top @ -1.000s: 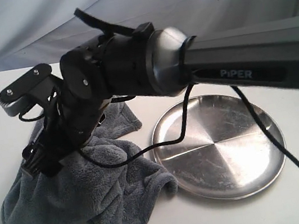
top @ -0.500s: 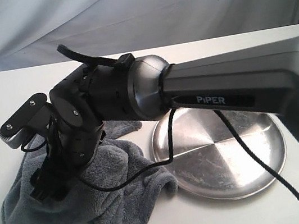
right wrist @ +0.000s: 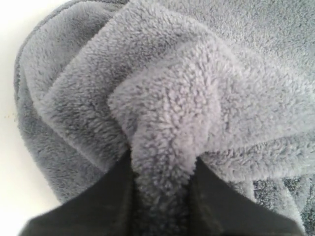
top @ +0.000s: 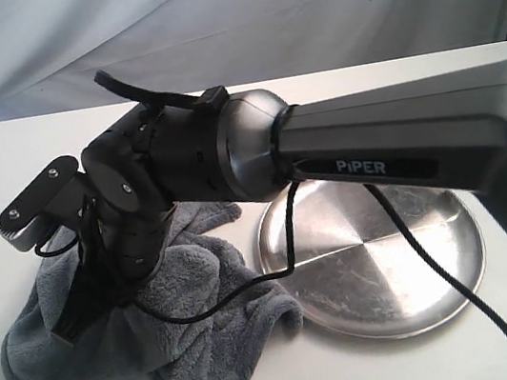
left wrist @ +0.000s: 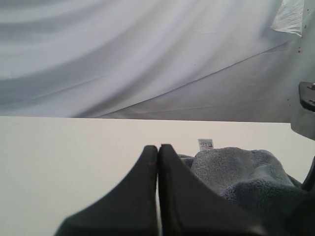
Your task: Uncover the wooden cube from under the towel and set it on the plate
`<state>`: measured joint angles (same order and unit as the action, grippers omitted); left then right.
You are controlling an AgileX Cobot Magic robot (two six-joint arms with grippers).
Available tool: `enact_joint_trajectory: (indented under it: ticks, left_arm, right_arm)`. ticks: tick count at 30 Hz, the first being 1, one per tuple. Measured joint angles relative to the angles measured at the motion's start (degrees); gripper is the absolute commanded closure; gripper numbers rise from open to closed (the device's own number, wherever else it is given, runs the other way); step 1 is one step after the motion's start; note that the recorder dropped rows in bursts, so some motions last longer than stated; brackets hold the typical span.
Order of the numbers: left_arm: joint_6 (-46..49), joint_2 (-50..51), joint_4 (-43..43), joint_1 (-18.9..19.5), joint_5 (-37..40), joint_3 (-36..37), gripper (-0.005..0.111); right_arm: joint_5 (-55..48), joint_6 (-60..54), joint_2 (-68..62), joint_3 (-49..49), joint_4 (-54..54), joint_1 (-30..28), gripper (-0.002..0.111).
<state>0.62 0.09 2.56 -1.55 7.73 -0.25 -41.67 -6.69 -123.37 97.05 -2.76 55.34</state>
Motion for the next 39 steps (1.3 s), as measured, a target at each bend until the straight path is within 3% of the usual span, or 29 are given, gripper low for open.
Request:
enact_joint_trajectory:
  ticks: [2,11,19,27,33,39]
  left_arm:
    - [0.0,0.0,0.0,0.0,0.0,0.0,0.105]
    - [0.0,0.0,0.0,0.0,0.0,0.0,0.105]
    - [0.0,0.0,0.0,0.0,0.0,0.0,0.105]
    - [0.0,0.0,0.0,0.0,0.0,0.0,0.105]
    - [0.0,0.0,0.0,0.0,0.0,0.0,0.105]
    - [0.0,0.0,0.0,0.0,0.0,0.0,0.105]
  right_arm:
    - [-0.42,0.0,0.14,0.0,-0.29,0.0,0.108]
    - [-3.39,0.0,6.28,0.0,-2.0,0.0,0.108]
    - [6.65,0.0,13.71,0.0,-0.56,0.0,0.108]
    - [13.09,0.74,14.63,0.0,12.36,-1.11,0.108]
    - [14.49,10.13,14.63,0.0,23.57,-4.19,0.108]
    - [16.94,15.01,14.63,0.68,27.09,-8.05,0.108]
